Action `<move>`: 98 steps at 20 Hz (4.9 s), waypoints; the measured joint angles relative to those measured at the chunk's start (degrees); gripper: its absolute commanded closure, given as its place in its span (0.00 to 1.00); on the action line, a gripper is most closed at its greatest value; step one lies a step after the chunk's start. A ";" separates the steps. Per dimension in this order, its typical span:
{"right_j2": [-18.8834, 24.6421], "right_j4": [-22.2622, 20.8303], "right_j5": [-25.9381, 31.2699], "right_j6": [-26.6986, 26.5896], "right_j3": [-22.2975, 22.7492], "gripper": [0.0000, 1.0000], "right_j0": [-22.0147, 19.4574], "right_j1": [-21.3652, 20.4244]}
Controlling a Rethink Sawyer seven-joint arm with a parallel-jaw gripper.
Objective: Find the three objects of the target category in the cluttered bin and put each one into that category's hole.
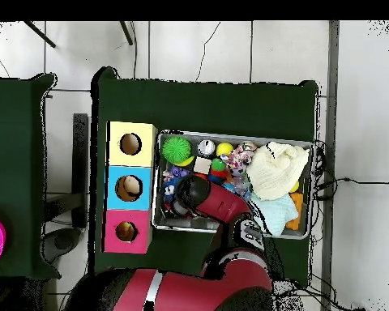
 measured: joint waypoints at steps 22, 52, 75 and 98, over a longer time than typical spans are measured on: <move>-0.01 0.24 5.79 0.00 -5.42 1.00 0.03 0.38; -0.07 5.48 12.52 0.00 -15.50 1.00 3.63 -7.76; -0.42 2.30 4.26 0.00 -5.79 1.00 -3.44 -12.48; 2.08 -5.41 -8.23 0.00 4.73 1.00 -13.48 -12.65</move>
